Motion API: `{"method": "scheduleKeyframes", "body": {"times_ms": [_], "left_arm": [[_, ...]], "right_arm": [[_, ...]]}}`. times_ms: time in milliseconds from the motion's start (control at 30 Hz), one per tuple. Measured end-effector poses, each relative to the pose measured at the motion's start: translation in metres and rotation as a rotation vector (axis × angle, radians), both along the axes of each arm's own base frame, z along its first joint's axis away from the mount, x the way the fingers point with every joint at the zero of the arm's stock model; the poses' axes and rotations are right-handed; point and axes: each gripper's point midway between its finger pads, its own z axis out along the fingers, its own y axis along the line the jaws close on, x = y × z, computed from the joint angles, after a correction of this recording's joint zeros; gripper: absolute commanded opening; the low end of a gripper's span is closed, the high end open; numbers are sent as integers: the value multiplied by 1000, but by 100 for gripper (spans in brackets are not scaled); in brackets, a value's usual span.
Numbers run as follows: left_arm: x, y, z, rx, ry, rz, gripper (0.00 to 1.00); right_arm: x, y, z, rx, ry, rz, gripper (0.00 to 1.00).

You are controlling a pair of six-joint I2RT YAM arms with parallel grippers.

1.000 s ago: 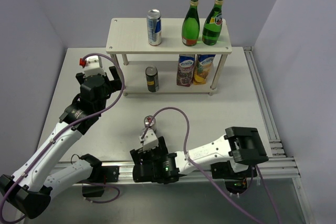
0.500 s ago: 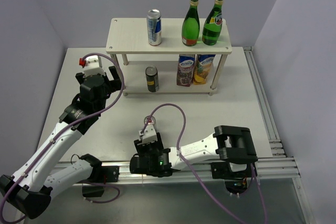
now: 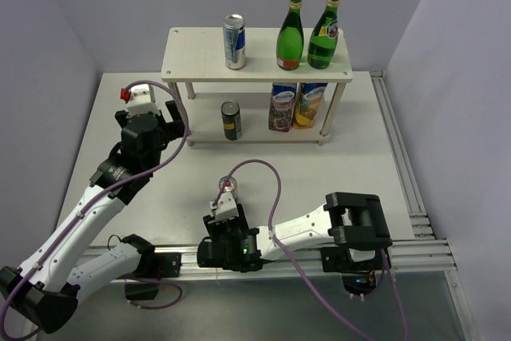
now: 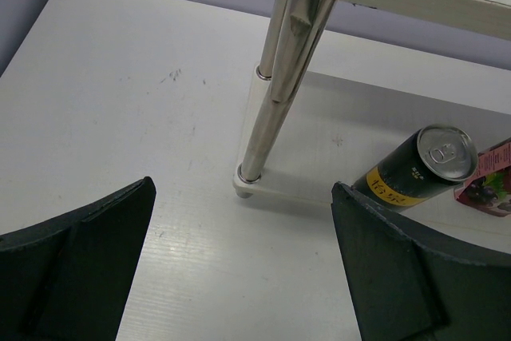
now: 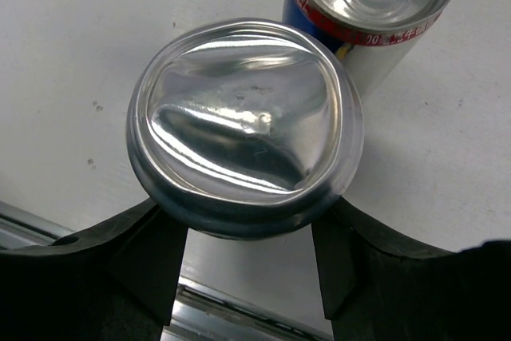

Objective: Place and organize the beverage onto the shelf

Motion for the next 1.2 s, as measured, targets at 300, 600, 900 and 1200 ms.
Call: {"method": "scheduleKeyframes", "body": {"times_ms": [300,600,900,1200], "left_arm": [[0,1,0,1,1,3,99],[1,4,1,-1,-2,13,99],[0,17,9,-20,-30,41,99],[0,17,9,-22,-28,39,99]], "right_arm": [[-28,12,51,16,-33,123,0],[-22,40,172,208,-132,198,0],[90,28,184,150,-168,94,0],[174,32,169,81,-173,36,0]]}}
